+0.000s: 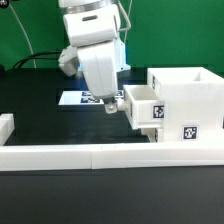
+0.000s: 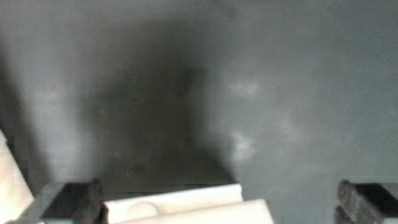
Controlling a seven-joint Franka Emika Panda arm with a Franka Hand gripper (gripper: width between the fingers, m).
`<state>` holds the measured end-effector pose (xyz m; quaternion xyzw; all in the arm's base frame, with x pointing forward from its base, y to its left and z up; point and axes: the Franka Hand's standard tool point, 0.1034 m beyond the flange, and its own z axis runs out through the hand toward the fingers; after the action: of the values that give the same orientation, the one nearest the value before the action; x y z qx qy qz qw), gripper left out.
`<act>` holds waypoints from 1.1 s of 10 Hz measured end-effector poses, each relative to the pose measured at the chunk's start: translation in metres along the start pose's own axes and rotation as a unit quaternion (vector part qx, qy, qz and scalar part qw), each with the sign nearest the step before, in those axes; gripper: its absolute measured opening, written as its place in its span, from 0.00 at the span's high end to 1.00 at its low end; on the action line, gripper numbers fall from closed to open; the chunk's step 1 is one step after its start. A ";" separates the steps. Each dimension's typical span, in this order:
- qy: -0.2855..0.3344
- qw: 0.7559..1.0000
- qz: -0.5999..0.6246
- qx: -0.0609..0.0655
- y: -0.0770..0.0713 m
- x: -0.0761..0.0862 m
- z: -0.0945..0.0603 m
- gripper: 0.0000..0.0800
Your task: Assemble drawer
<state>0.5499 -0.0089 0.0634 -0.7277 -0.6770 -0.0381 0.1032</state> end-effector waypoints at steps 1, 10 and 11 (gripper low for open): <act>0.002 1.000 0.007 0.001 -0.001 0.007 0.002 0.19; 0.002 0.999 0.032 0.000 -0.003 -0.005 0.004 0.19; 0.003 0.999 0.040 0.000 -0.004 -0.013 0.003 0.19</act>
Offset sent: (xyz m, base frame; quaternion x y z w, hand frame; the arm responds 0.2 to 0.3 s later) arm 0.0010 0.0311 -0.0017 -0.0187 0.0055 0.0287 0.9994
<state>0.5444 -0.0203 0.0581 -0.7544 -0.6467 -0.0360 0.1065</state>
